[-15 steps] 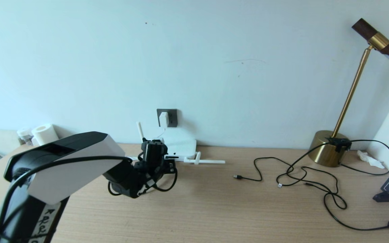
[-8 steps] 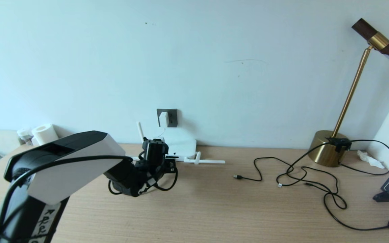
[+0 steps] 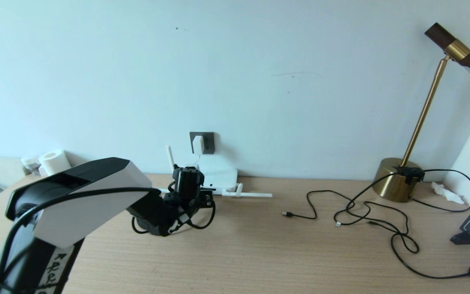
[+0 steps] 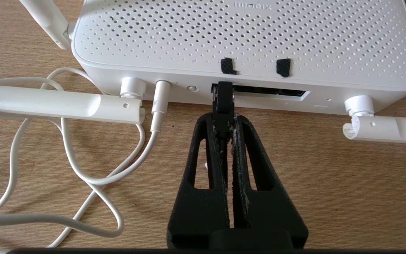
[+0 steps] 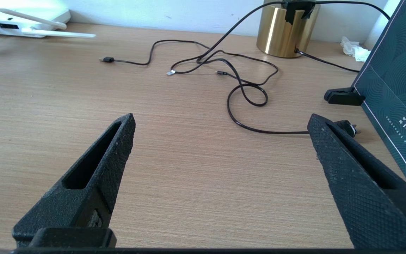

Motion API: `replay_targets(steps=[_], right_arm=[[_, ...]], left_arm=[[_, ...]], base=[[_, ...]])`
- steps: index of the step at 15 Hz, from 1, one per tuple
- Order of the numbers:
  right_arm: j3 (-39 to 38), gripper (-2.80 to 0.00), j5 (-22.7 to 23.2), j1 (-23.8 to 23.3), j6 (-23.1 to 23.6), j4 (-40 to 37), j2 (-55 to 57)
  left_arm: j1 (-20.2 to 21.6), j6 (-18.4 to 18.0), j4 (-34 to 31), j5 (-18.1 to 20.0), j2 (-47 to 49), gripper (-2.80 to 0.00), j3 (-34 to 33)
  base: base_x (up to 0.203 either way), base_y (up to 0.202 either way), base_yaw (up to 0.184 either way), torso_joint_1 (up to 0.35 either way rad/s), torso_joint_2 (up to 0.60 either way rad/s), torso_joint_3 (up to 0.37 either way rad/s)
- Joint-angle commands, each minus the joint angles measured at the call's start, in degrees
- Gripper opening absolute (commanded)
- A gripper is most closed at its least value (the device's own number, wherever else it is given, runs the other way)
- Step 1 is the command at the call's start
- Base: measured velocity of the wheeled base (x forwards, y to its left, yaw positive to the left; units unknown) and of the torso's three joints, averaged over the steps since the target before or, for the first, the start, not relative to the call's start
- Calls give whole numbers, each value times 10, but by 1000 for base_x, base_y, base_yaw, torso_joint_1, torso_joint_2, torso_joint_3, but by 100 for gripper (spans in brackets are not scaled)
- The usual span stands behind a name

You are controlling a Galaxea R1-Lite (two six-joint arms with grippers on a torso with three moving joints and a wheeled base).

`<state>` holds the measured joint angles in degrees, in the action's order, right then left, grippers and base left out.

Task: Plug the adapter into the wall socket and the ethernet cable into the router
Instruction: Plug cable into router interface

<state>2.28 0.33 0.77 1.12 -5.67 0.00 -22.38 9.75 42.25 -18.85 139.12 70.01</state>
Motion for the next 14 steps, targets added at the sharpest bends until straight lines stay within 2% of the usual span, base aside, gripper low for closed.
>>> replay_targets(steps=[1, 14], right_arm=[[0, 0, 0, 0, 0, 0, 1], [0, 0, 0, 0, 0, 0, 1]], left_arm=[[0, 1, 6, 0, 0, -280, 4], [4, 1, -7, 0, 3, -280, 6]], base=[[0, 0, 0, 0, 0, 0], [0, 0, 0, 0, 0, 0]])
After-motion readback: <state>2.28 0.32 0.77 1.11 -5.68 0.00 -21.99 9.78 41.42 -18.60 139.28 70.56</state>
